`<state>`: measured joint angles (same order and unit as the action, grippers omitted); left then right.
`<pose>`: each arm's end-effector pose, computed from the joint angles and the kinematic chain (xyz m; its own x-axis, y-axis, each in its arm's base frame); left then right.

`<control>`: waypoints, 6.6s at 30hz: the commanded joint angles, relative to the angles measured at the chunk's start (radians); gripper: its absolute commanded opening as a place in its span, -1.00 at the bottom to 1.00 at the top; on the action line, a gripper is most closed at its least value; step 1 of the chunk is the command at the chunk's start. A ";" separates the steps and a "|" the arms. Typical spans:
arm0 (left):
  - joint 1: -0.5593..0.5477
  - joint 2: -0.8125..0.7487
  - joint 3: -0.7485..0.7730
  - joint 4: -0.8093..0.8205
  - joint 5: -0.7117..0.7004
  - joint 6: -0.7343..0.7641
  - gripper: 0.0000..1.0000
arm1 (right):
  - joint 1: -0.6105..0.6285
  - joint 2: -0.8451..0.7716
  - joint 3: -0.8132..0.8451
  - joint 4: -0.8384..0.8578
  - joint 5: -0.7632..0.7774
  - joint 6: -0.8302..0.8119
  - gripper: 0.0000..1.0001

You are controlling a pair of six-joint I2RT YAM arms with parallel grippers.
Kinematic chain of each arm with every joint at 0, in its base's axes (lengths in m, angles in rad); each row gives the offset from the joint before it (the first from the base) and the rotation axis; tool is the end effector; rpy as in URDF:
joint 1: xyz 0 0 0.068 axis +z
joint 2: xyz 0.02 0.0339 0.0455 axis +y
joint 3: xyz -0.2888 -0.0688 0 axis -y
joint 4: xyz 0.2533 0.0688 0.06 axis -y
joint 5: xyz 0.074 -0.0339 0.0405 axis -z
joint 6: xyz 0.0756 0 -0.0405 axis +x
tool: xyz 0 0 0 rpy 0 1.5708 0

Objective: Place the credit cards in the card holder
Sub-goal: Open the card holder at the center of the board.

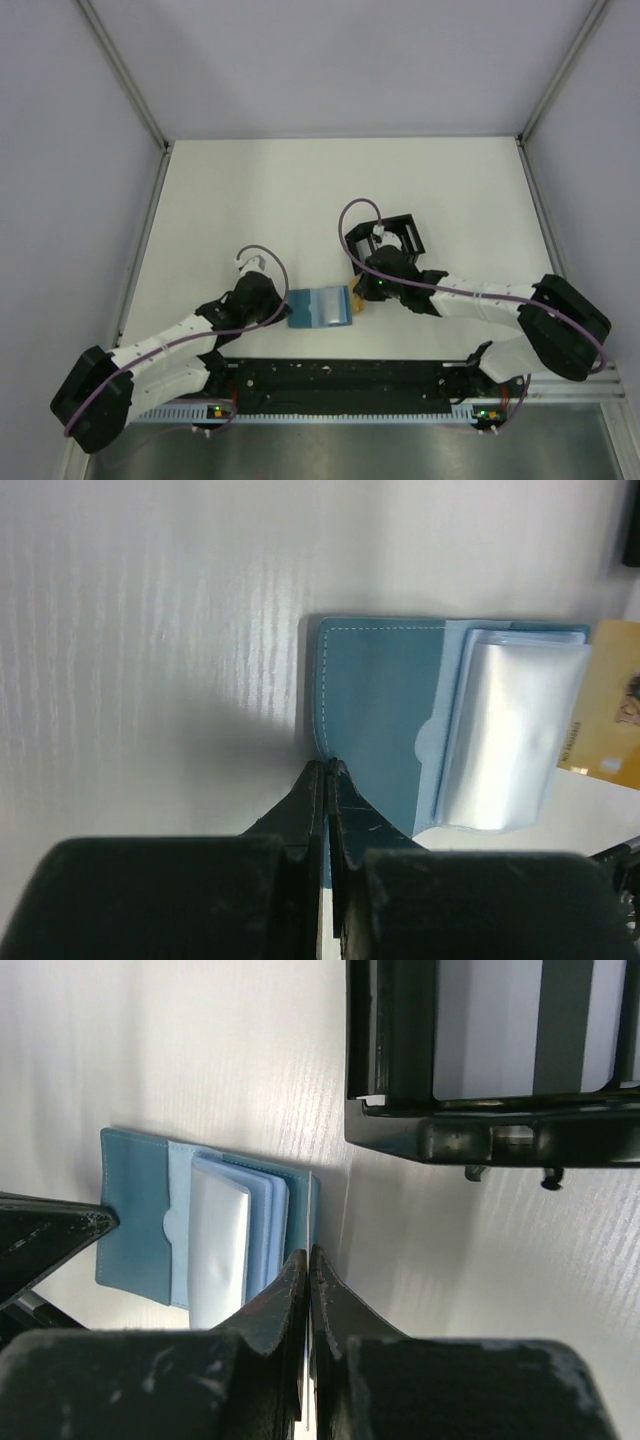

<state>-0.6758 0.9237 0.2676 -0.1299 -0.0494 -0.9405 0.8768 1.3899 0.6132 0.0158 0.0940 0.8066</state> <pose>0.1497 -0.1152 0.1312 -0.8081 -0.3863 -0.4447 -0.0938 0.8297 -0.5503 0.1966 0.2252 0.1599 -0.8263 0.1307 -0.5479 -0.1811 0.8595 0.4781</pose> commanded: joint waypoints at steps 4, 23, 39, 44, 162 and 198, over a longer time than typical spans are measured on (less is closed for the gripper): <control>0.001 0.043 0.007 -0.051 -0.036 0.028 -1.00 | -0.004 -0.075 -0.017 0.035 0.007 0.006 -1.00; -0.001 0.035 0.005 -0.017 -0.020 0.017 -1.00 | -0.006 -0.088 -0.064 0.193 -0.089 0.066 -1.00; -0.001 0.033 -0.002 0.000 -0.010 0.009 -1.00 | -0.013 0.000 -0.038 0.150 -0.099 0.103 -1.00; -0.001 0.035 -0.001 0.003 -0.009 0.012 -1.00 | -0.050 -0.009 0.019 0.052 -0.117 0.045 -1.00; -0.005 0.033 -0.030 0.064 -0.018 -0.041 -1.00 | 0.008 0.057 -0.060 0.334 -0.192 0.168 -1.00; -0.010 -0.071 -0.002 0.050 0.010 -0.050 -1.00 | 0.235 0.135 0.339 0.029 0.166 0.003 -1.00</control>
<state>-0.6781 0.8783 0.2504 -0.0883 -0.0460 -0.9817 1.0645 1.4761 0.8631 0.0872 0.1265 0.8360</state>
